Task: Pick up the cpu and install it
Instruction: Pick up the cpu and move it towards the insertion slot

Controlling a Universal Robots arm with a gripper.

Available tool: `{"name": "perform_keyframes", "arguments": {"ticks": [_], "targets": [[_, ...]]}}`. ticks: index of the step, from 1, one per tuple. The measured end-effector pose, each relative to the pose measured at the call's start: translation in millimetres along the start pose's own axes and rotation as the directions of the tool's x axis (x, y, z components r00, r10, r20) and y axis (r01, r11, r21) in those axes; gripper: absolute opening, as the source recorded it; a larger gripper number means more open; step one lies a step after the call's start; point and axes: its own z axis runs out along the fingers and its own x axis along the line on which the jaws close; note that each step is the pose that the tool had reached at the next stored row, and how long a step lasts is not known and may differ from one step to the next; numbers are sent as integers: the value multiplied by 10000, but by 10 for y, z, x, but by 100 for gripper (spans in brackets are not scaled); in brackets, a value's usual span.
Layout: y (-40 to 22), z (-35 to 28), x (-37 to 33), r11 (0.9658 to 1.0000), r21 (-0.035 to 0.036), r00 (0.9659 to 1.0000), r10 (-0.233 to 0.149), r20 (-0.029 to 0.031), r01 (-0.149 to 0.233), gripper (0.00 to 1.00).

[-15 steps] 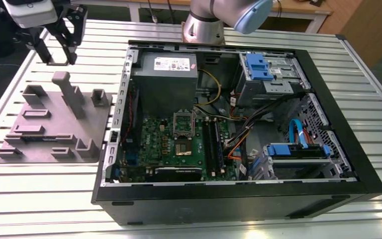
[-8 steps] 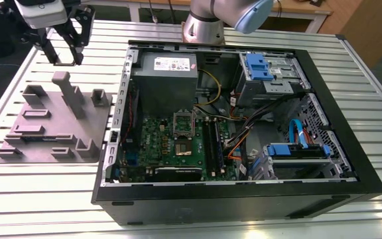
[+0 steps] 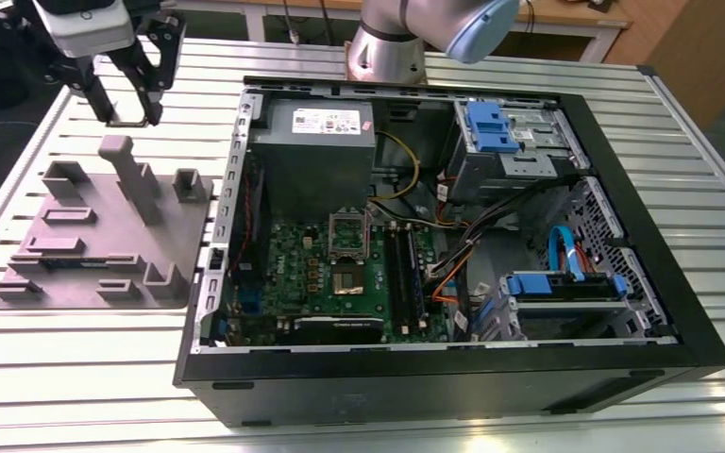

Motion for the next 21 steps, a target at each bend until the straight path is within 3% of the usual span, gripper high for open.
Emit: {"name": "perform_keyframes", "arguments": {"ticks": [21], "targets": [[0,-7,-380,10000,1,10000,1,-2,-1,47]]}}
